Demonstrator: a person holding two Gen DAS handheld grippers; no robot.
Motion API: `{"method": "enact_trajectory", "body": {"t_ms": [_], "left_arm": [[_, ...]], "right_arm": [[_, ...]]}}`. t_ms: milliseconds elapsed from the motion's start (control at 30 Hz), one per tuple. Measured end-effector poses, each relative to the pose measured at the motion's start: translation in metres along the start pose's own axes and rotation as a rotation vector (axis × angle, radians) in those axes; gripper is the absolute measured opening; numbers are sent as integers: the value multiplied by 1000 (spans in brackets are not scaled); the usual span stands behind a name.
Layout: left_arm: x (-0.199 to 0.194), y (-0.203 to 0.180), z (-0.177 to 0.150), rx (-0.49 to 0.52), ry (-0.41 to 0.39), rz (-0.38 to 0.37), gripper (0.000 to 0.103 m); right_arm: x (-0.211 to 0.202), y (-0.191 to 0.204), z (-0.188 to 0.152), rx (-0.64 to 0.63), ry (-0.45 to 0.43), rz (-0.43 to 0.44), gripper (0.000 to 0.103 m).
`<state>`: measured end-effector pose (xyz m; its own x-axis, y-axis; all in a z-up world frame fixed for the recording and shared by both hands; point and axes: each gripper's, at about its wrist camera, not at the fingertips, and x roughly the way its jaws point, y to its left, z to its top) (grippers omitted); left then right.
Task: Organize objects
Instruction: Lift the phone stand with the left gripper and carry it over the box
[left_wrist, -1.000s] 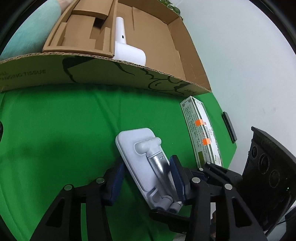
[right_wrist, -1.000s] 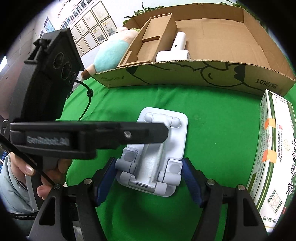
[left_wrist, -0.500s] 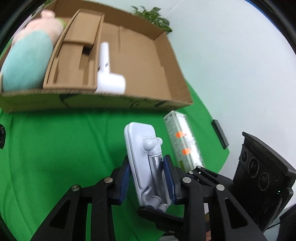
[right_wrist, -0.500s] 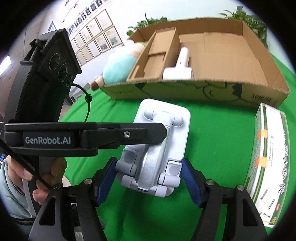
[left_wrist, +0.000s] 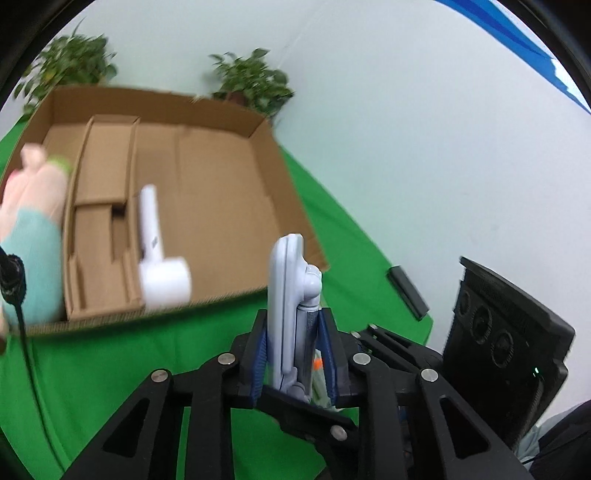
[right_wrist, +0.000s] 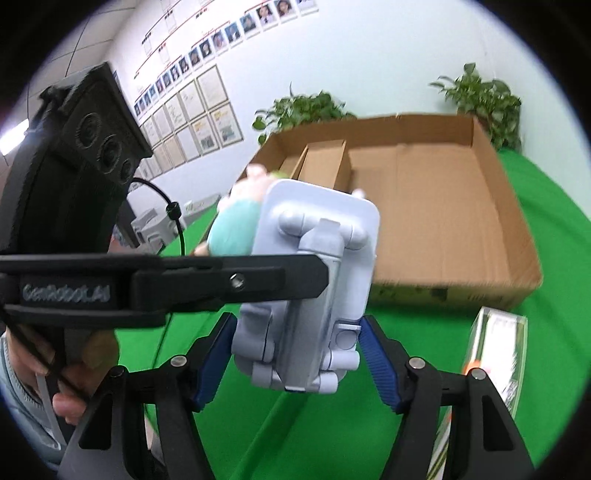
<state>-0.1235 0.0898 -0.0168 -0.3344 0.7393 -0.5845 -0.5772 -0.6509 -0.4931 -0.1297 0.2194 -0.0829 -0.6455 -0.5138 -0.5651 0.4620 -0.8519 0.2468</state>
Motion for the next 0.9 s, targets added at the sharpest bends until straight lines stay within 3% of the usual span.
{"method": "enact_trajectory", "body": {"t_ms": [200,500,667,900], "left_arm": [[1,-12,39,48,-39,-8,21],[6,-4,96,59,-46,-24,21],[17,10,127,53,-35,-20,21],[49,48,138,-2,27,-14,21]], "right_arm": [[-3,-10,32,-17,-61,-34,63],[11,-26,73,-14,-79,-51,63],[25,-33,96,-9,-62,-51,63],[58,-51,102,34,19,-27,63]]}}
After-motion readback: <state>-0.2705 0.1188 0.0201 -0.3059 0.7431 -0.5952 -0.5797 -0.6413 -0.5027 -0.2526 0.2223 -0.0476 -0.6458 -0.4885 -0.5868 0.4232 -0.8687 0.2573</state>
